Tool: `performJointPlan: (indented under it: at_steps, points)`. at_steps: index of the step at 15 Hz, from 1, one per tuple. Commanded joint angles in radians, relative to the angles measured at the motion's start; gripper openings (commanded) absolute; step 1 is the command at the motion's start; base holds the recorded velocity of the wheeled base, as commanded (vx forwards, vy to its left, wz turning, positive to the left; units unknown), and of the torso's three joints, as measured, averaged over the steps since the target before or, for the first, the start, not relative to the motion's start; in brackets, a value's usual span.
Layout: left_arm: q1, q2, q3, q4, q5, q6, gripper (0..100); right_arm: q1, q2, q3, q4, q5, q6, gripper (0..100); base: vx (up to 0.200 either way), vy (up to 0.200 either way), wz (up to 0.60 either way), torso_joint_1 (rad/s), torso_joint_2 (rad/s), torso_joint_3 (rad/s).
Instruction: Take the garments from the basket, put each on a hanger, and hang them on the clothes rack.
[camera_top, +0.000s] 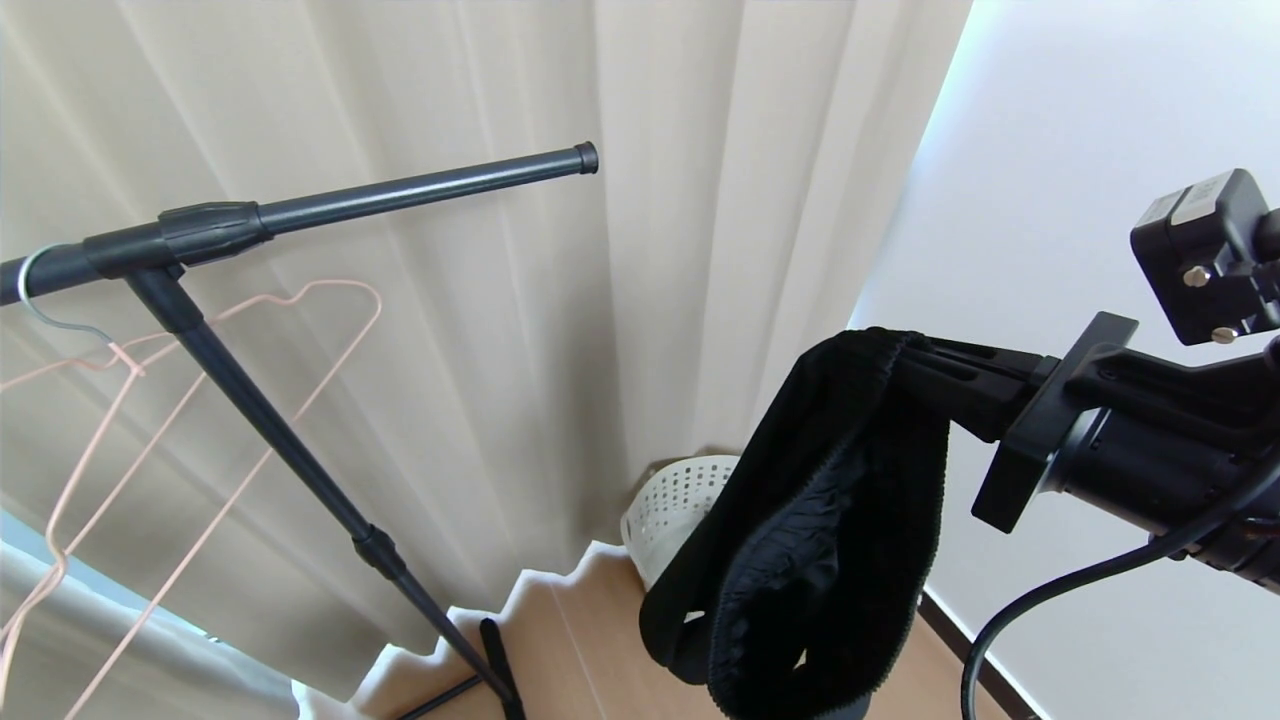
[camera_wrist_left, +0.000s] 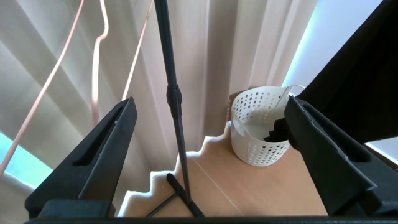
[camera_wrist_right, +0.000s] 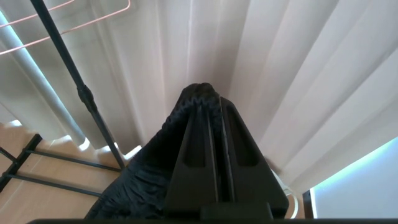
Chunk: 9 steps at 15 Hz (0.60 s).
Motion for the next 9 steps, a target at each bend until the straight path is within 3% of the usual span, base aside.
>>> performJointPlan:
  at_steps: [1, 9]
  points:
    - [0.001, 0.001, 0.0, -0.001, 0.0, 0.0, 100, 0.0, 0.0, 0.0, -0.001, 0.0, -0.001, 0, 0.0, 0.0, 0.0, 0.0, 0.0, 0.0]
    - [0.001, 0.001, 0.0, -0.001, 0.0, 0.0, 100, 0.0, 0.0, 0.0, -0.001, 0.002, -0.001, 0, 0.0, 0.0, 0.0, 0.0, 0.0, 0.0]
